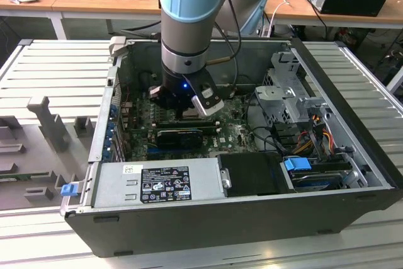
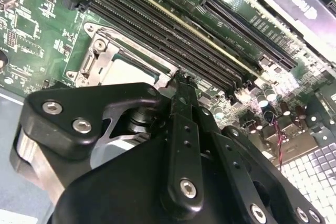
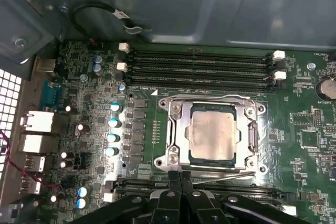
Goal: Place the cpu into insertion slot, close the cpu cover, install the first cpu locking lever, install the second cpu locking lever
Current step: 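Install the second cpu locking lever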
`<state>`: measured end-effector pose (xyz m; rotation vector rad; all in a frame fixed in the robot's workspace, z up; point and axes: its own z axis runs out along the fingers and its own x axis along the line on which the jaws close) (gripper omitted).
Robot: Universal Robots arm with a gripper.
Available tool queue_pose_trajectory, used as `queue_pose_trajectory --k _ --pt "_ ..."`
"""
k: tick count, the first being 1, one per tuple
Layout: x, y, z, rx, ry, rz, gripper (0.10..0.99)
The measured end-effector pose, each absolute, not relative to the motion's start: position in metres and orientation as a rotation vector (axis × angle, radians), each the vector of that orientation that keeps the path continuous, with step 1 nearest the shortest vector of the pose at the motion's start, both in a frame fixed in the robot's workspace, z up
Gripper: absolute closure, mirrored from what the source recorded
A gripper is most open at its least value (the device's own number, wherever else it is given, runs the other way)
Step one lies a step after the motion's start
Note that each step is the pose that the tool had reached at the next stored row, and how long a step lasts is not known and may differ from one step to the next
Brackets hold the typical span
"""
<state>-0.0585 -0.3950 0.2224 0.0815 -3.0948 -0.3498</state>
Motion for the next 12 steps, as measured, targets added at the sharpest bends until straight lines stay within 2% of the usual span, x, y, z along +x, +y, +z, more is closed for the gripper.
queue_pose_trajectory --k 12 --pt "-0.0659 -0.4022 0.2118 0.083 -3.086 -0.427 0.98"
